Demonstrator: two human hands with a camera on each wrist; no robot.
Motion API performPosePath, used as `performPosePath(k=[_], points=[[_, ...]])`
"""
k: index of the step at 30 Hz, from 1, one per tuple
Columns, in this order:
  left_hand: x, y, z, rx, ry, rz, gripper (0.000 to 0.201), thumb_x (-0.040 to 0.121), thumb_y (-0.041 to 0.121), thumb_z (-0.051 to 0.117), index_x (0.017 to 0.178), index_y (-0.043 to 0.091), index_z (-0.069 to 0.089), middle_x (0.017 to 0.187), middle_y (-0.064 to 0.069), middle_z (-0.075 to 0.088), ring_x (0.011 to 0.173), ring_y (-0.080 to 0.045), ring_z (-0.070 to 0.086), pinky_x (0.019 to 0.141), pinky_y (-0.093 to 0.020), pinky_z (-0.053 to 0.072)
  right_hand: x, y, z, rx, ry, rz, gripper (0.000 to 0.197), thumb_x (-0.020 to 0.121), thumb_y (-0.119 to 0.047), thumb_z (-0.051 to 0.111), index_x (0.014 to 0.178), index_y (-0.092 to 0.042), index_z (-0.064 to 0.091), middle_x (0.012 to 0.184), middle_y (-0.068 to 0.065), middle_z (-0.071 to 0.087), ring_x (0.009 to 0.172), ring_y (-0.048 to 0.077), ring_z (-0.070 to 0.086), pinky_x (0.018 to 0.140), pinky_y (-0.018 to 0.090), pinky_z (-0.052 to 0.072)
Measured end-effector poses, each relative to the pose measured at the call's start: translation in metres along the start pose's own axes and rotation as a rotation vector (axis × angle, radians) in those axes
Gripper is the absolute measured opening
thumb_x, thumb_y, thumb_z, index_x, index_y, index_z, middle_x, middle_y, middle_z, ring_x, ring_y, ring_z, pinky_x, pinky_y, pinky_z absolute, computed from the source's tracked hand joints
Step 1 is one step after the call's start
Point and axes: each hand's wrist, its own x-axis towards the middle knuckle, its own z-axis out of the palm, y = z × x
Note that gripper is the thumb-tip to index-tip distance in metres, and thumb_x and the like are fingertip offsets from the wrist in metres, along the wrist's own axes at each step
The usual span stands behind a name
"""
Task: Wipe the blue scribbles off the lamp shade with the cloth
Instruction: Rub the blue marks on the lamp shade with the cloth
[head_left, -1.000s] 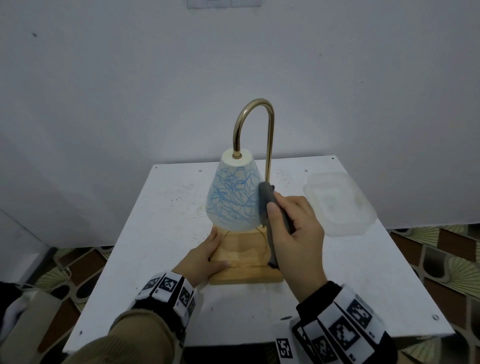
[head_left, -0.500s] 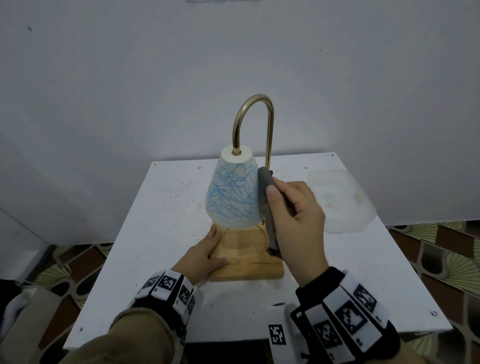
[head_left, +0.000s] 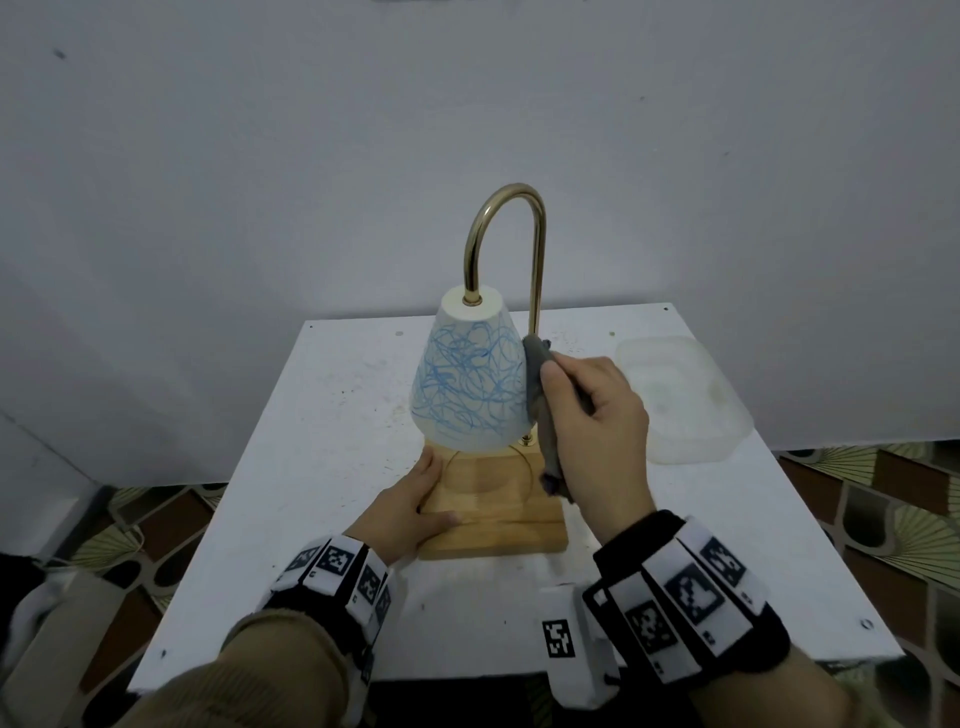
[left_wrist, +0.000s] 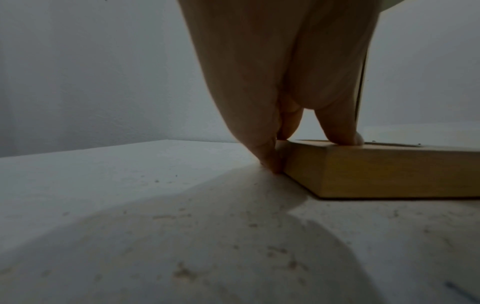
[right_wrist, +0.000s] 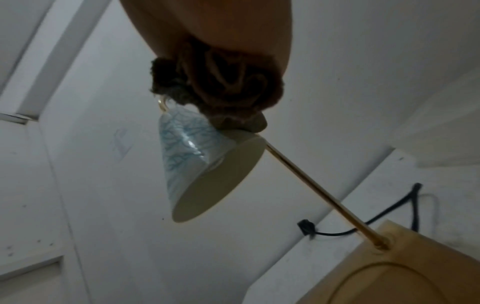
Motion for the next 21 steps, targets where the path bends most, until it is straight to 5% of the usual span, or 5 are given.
performPosePath(k=[5,9,14,17,21], points=[[-0.001,0.0,0.0,-0.003,0.005,0.002,0.084,0.089,0.034,0.061,0.15,0.019,0.006,0.157,0.01,-0.004,0.144,-0.012,0.011,0.118,-0.03,0.015,-0.015,-0.009,0.004,0.014,0.024,-0.203,0.019,0.09,-0.009,0.059,0.106,-0.006,0.069,0.09,-0.006,0.059,0.086,-0.005,0.056,0.075,0.004,0.04],[-0.001,0.0,-0.001,-0.007,0.001,0.006,0.085,0.088,0.036,0.061,0.15,0.02,0.006,0.158,0.009,-0.004,0.145,-0.011,0.01,0.118,-0.03,0.015,-0.029,0.009,-0.001,-0.057,0.036,-0.238,0.024,0.087,-0.011,0.057,0.108,-0.005,0.068,0.095,-0.011,0.058,0.093,-0.005,0.056,0.082,0.005,0.04],[-0.001,0.001,-0.003,0.003,-0.019,0.006,0.084,0.089,0.037,0.059,0.15,0.021,0.004,0.157,0.011,-0.004,0.144,-0.012,0.014,0.117,-0.029,0.017,-0.012,0.013,-0.003,-0.104,0.013,-0.138,0.018,0.091,-0.009,0.057,0.102,-0.003,0.07,0.087,-0.004,0.059,0.083,-0.008,0.055,0.075,0.003,0.039],[-0.001,0.002,-0.002,0.007,-0.011,0.005,0.083,0.089,0.036,0.06,0.15,0.021,0.005,0.157,0.011,-0.004,0.144,-0.012,0.014,0.117,-0.029,0.017,0.003,0.0,-0.001,-0.034,-0.021,-0.048,0.015,0.091,-0.01,0.057,0.098,-0.009,0.07,0.086,-0.006,0.058,0.078,-0.011,0.054,0.068,0.001,0.038],[0.0,0.002,-0.001,0.015,-0.009,0.005,0.083,0.089,0.035,0.06,0.15,0.019,0.006,0.158,0.009,-0.003,0.144,-0.012,0.013,0.117,-0.028,0.017,0.002,-0.017,0.007,0.113,-0.004,-0.102,0.017,0.09,-0.01,0.059,0.104,-0.009,0.069,0.092,-0.002,0.06,0.085,-0.006,0.055,0.076,0.006,0.041]])
